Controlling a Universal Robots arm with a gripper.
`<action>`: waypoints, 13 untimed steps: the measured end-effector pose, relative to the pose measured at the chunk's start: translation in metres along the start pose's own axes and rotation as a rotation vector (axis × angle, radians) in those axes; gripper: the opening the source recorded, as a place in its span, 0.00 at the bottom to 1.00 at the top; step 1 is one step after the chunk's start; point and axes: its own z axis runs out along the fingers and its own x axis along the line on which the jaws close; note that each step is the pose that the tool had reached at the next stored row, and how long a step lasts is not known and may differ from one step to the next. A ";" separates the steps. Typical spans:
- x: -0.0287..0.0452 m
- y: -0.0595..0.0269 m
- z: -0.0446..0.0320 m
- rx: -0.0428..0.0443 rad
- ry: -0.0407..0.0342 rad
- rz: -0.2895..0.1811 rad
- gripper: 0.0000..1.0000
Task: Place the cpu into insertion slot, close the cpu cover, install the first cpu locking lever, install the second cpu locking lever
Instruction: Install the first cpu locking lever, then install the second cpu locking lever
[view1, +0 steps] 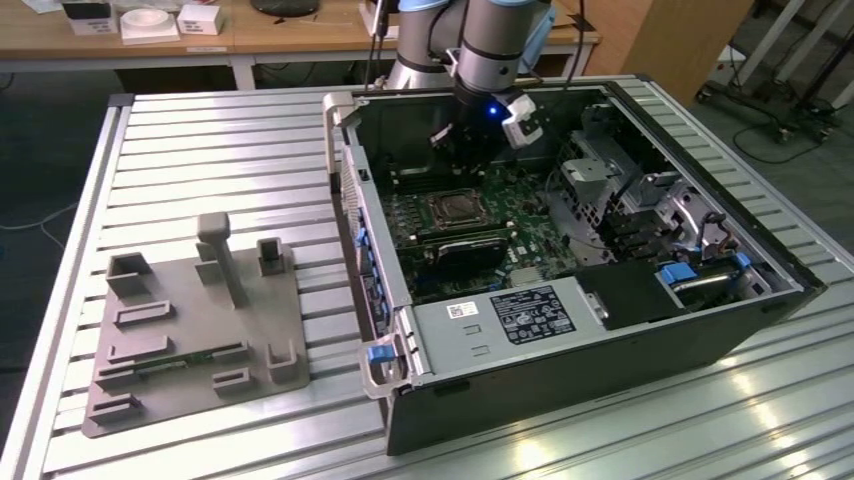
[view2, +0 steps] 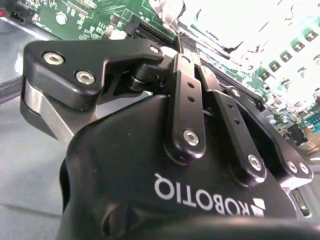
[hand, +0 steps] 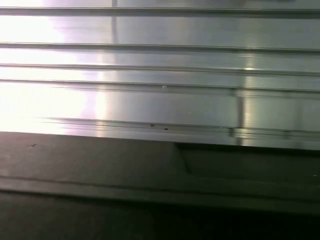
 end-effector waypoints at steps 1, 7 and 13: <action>0.0000 -0.0005 -0.0004 0.0000 0.0000 0.000 0.10; 0.0002 -0.0045 -0.0007 0.0000 0.0000 0.002 0.10; 0.0003 -0.0053 -0.0008 0.0001 0.0001 0.002 0.10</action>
